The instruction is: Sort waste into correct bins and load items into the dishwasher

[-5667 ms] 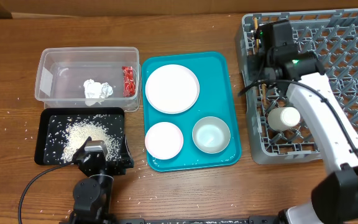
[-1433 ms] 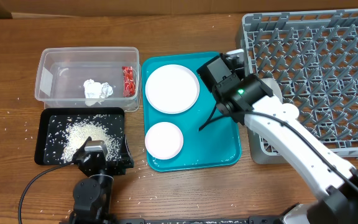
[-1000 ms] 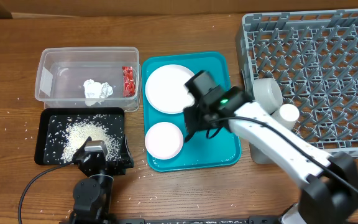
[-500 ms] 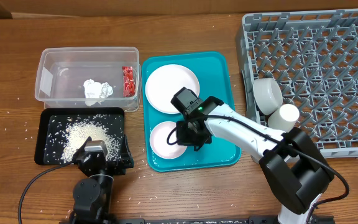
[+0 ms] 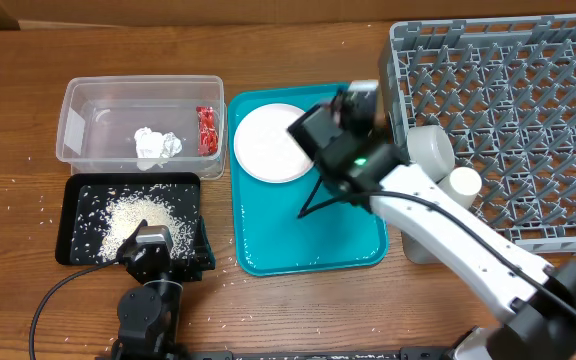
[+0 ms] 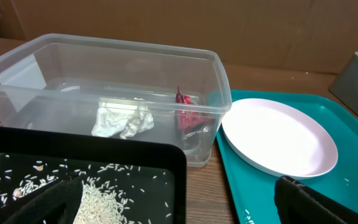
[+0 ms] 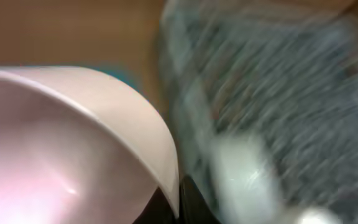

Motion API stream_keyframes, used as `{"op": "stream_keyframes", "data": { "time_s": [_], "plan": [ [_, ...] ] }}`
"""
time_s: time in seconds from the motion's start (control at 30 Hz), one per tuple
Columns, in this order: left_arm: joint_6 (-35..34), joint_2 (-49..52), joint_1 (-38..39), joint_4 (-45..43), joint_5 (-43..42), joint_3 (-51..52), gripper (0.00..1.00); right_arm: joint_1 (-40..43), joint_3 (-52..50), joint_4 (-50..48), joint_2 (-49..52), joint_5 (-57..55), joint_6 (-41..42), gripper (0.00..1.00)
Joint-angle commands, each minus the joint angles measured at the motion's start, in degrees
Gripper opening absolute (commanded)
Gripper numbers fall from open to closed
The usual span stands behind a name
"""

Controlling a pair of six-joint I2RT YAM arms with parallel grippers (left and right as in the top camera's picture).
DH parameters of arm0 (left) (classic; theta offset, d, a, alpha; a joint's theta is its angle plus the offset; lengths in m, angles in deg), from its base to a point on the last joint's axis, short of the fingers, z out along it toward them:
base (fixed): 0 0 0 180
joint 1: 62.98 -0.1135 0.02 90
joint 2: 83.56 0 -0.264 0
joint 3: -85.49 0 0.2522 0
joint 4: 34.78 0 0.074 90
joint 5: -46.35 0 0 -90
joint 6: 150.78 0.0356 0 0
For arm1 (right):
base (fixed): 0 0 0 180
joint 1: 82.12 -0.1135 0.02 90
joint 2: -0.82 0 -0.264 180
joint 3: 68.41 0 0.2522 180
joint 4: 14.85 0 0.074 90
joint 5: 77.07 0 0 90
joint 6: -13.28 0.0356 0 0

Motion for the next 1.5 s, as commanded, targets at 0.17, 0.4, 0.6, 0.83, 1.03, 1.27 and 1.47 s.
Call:
{"op": "stream_keyframes", "data": {
  "time_s": [0.17, 0.4, 0.6, 0.83, 1.03, 1.27, 1.47],
  "plan": [
    [-0.6, -0.5, -0.4, -0.2, -0.3, 0.2, 1.00, 13.5, 0.7, -18.4, 1.6, -9.9, -20.6, 0.04],
    [-0.6, -0.5, -0.4, -0.2, -0.3, 0.2, 1.00, 25.7, 0.7, -24.0, 5.9, -3.5, -22.8, 0.04],
    [-0.6, -0.5, -0.4, -0.2, -0.2, 0.2, 1.00, 29.9, 0.7, -28.0, 11.4, -3.5, -27.6, 0.04],
    [-0.6, -0.5, -0.4, -0.2, -0.2, 0.2, 1.00, 28.5, 0.7, -31.3, 17.1, -3.8, -35.8, 0.04],
    [-0.6, -0.5, -0.4, -0.2, -0.3, 0.2, 1.00, 27.3, 0.7, -29.3, 21.2, -8.8, -35.8, 0.04],
    [-0.6, -0.5, -0.4, -0.2, -0.3, 0.2, 1.00, 22.8, 0.7, -26.8, 21.3, -11.9, -35.6, 0.04],
    [-0.6, -0.5, -0.4, -0.2, -0.3, 0.2, 1.00, 17.7, 0.7, -23.1, 21.2, -12.4, -32.9, 0.57]
  ]
}}
